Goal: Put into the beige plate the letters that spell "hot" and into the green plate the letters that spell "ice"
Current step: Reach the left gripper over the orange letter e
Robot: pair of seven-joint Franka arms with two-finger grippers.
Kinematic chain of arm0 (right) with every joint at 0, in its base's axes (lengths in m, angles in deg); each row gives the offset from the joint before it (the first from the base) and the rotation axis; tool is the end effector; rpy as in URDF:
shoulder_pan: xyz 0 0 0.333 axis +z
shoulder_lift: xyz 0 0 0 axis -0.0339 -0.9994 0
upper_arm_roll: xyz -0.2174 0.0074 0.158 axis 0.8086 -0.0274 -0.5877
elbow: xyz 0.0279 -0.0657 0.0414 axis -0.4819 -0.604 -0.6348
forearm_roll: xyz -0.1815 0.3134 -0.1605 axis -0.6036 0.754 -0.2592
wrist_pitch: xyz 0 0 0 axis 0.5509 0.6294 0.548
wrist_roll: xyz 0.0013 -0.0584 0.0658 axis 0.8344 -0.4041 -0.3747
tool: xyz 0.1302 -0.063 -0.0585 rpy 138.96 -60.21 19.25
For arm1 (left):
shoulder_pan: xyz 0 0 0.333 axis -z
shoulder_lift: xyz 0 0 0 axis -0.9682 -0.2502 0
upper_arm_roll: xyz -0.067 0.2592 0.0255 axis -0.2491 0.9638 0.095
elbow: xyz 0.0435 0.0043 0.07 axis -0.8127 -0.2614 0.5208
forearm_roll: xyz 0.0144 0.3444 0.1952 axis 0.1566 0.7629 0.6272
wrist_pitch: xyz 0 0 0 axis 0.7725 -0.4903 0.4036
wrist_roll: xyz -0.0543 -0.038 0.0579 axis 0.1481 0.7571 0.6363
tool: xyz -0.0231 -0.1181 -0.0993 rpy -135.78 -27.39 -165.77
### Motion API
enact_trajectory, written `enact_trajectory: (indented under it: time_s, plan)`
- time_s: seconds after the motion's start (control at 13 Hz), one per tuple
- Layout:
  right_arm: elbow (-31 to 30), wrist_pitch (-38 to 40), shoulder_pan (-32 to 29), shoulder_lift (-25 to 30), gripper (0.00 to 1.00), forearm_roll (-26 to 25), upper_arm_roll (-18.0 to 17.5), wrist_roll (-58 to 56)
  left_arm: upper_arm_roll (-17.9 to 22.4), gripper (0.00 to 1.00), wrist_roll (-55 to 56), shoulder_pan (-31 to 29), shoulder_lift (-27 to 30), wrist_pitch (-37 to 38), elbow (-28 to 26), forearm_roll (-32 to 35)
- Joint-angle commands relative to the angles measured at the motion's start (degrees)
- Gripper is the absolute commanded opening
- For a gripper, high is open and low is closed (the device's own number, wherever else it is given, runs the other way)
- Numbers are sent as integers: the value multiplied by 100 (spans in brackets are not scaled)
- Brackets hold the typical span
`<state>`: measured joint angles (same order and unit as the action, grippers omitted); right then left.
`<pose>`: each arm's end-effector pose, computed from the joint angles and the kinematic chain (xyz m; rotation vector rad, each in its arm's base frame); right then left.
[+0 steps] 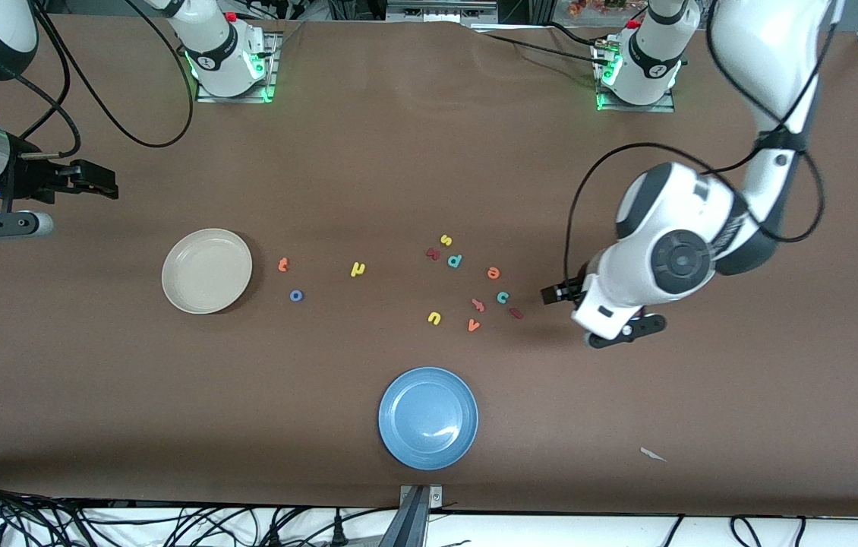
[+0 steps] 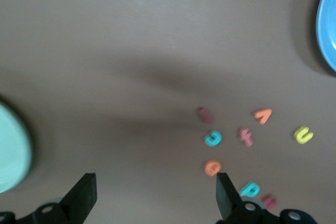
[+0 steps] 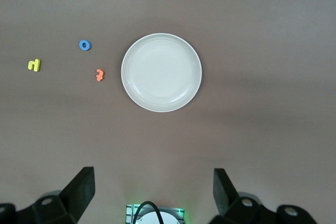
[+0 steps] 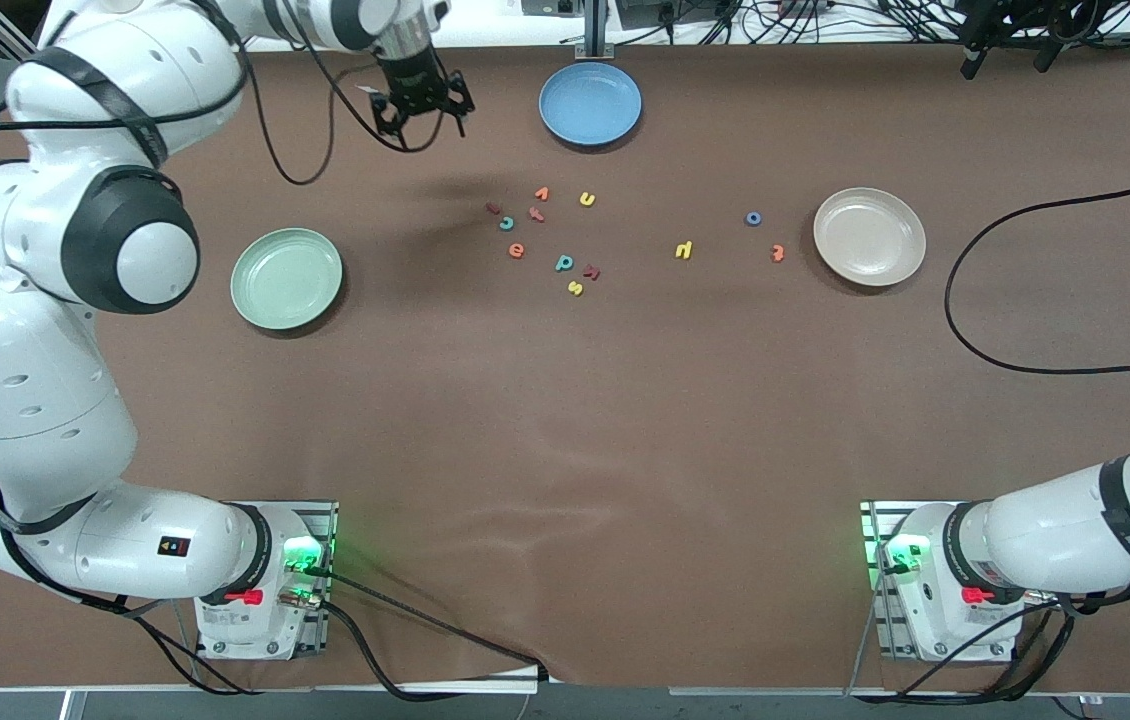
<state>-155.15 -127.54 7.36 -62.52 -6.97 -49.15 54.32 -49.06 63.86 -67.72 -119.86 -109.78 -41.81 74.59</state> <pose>0.5680 0.0285 0.4676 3.1070 0.1459 -0.3175 0.6137 -0.2646 0.2434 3.0297 0.4947 -0.2992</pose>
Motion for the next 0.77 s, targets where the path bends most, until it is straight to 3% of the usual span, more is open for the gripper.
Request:
enact_trajectory:
  time_s: [0.0,0.23,0.38,0.54,0.61,0.69]
  plan:
    - [-63,17,-14,87,100,115,10,-30,55,100,700,231,-10,-805,-718,-159]
    - [-63,8,-14,78,100,115,10,-30,55,100,1211,662,-415,-1376,-1044,-150]
    - [-63,8,-14,78,100,115,10,-30,55,100,1502,671,-372,-2096,-1509,-150]
    - [-63,16,-14,87,100,115,10,-30,46,100,1635,794,-380,-2232,-1643,-150]
    - [-63,17,-14,87,100,115,10,-30,46,99,1731,812,-398,-2240,-1652,-159]
    - [-63,17,-14,87,100,115,10,-30,46,91,1897,838,-415,-2267,-1652,-150]
